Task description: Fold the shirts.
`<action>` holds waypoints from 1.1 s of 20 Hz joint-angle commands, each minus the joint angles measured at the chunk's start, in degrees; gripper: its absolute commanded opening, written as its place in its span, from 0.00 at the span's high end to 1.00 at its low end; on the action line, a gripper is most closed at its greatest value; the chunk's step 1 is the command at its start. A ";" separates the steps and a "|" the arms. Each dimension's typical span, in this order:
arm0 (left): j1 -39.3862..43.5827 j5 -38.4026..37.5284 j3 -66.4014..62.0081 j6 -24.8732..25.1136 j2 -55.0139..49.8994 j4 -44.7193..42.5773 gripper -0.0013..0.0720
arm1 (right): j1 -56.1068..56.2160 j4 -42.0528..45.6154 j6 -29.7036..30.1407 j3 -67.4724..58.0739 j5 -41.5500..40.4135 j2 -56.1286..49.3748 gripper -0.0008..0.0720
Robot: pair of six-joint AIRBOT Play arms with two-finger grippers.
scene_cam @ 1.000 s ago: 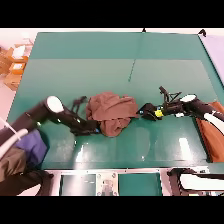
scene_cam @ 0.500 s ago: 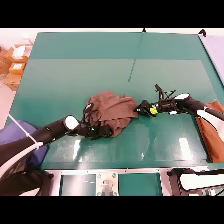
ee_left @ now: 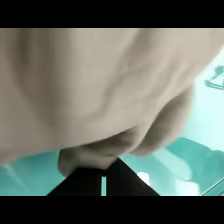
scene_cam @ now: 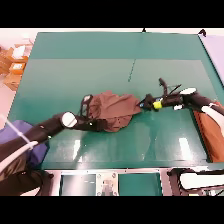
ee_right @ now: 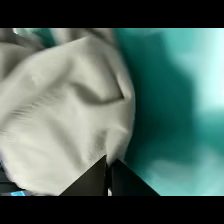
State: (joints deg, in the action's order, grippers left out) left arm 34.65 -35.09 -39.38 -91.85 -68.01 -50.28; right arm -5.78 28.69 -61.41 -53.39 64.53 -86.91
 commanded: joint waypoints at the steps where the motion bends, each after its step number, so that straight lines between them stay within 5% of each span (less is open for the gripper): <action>1: -5.81 -16.28 -5.25 -10.64 8.46 -24.13 0.95 | -6.82 -2.80 -2.64 -8.37 9.18 4.07 0.97; 5: -15.96 -32.11 -14.16 -12.44 21.03 -42.71 0.95 | -16.50 -3.21 -7.89 -19.61 13.20 13.90 0.97; 8: -19.76 -35.23 -25.00 -8.07 24.61 -43.85 0.95 | -19.71 -4.07 -10.25 -25.31 13.42 20.65 0.97; 13: -19.74 -30.62 -53.42 -6.27 24.72 -39.23 0.95 | -20.81 -20.09 -10.12 -37.88 11.91 30.38 0.97; 18: -19.76 -26.12 -77.07 -0.85 24.72 -35.56 0.95 | -20.81 -19.82 -8.55 -51.58 8.15 36.24 0.96; 22: -19.76 -25.31 -78.51 1.92 24.44 -37.38 0.95 | -20.76 -14.47 -8.52 -52.04 7.76 38.73 0.96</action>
State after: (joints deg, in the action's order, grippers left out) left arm 14.96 -61.54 -114.43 -92.23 -43.27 -86.74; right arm -26.52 11.07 -70.11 -103.44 73.08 -50.09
